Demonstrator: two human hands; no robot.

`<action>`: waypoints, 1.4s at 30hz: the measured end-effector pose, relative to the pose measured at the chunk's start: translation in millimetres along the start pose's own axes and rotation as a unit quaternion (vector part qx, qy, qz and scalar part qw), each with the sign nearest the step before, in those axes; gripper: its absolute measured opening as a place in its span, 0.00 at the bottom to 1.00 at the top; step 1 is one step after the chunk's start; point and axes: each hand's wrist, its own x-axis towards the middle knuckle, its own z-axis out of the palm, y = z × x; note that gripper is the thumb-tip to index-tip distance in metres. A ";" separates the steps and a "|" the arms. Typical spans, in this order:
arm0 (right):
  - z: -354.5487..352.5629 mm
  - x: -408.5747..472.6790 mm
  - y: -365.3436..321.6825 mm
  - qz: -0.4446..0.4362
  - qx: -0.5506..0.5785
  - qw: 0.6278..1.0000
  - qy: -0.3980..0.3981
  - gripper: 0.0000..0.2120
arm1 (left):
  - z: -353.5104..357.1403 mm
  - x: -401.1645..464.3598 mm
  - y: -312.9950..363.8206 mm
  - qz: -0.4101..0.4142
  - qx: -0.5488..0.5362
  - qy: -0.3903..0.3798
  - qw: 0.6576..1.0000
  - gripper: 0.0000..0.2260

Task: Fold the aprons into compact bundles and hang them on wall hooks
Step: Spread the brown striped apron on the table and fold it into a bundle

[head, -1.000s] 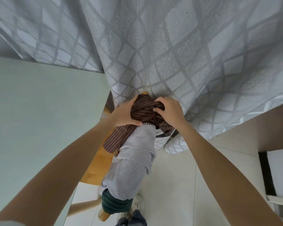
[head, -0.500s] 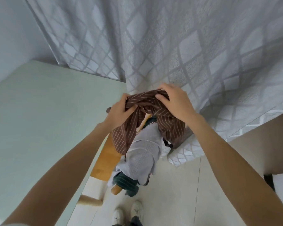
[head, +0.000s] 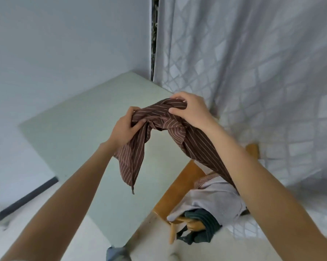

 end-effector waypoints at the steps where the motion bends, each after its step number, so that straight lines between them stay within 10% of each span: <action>1: 19.9 11.2 -6.8 -0.014 -0.004 1.000 -0.010 0.17 | -16.9 -1.1 -16.2 0.000 0.022 0.008 1.000 0.14; 17: 270.6 31.8 -6.6 0.030 -0.131 0.981 -0.139 0.14 | -141.2 -39.0 -234.2 -0.044 0.215 -0.247 0.944 0.20; 22: 293.2 -14.9 4.7 -0.034 -0.192 0.980 -0.042 0.12 | -130.3 -72.5 -260.8 -0.050 0.218 -0.249 0.943 0.12; 26: 308.4 -34.0 13.6 0.051 -0.257 0.954 -0.146 0.28 | -121.4 -88.9 -268.8 -0.049 0.223 -0.302 0.926 0.20; 31: 320.6 -37.9 29.2 0.135 -0.220 0.925 -0.279 0.32 | -114.1 -89.3 -275.1 -0.004 0.210 -0.248 0.946 0.09; 37: 310.2 -39.6 6.9 -0.142 -0.230 0.963 -0.003 0.14 | -131.4 -78.4 -260.1 -0.024 0.155 -0.117 0.981 0.07; 42: 330.0 -75.4 11.9 -0.094 -0.295 0.922 -0.230 0.30 | -134.9 -89.5 -251.8 -0.037 0.160 -0.130 0.978 0.08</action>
